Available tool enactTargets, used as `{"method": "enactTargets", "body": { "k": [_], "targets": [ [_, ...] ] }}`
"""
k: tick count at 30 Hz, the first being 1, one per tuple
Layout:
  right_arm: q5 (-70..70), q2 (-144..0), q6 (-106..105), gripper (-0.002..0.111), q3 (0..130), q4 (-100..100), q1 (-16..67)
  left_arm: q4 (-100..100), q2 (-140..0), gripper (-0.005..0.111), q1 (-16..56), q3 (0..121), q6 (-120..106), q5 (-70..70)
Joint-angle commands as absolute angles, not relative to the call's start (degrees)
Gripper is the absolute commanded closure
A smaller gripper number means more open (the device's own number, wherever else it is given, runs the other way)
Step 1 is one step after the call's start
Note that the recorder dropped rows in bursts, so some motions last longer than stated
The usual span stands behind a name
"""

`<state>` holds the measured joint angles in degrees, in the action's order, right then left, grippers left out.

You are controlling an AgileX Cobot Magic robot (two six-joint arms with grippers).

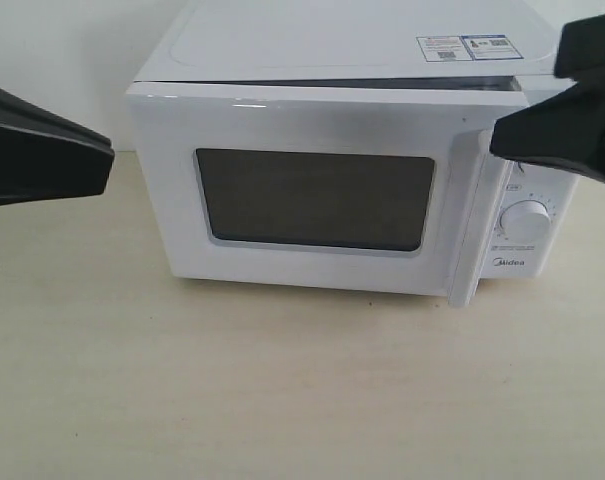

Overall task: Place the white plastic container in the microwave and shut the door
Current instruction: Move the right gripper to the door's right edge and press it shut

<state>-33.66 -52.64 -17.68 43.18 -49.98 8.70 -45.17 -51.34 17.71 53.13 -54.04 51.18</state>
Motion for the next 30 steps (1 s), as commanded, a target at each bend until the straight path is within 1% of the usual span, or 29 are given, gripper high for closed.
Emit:
{"method": "enactTargets", "body": {
  "k": [1, 3, 6, 11, 14, 17, 22, 30],
  "targets": [
    [-21.8, -55.31, -22.33, 0.108, 40.41, -52.41, 10.74, -45.14, -51.09, 0.103, 17.96, 53.3, -53.54, 50.53],
    [-13.14, -55.31, -23.28, 0.108, 37.76, -52.41, 14.11, -45.14, -51.09, 0.103, 17.96, 53.3, -53.54, 50.53],
    [-1.27, -55.72, -23.82, 0.108, 34.06, -52.41, 21.53, -45.14, -51.09, 0.103, 17.96, 53.3, -53.54, 49.96],
    [11.29, -59.75, -24.59, 0.108, 32.61, -51.56, 33.1, -45.14, -51.44, 0.103, 17.96, 53.22, -53.54, 47.59],
    [19.09, -63.33, -25.27, 0.108, 32.61, -50.68, 37.06, -45.14, -51.85, 0.103, 17.96, 52.92, -53.54, 48.11],
    [25.03, -67.72, -24.93, 0.108, 32.61, -50.68, 38.38, -45.14, -51.85, 0.103, 17.96, 50.91, -53.54, 47.13],
    [32.42, -73.93, -23.31, 0.108, 32.61, -50.68, 38.38, -45.14, -51.74, 0.103, 17.96, 47.04, -53.54, 41.32],
    [44.21, -81.08, -22.36, 0.108, 32.61, -50.68, 38.38, -45.14, -51.74, 0.103, 17.96, 45.91, -53.95, 38.96]
  ]
}}
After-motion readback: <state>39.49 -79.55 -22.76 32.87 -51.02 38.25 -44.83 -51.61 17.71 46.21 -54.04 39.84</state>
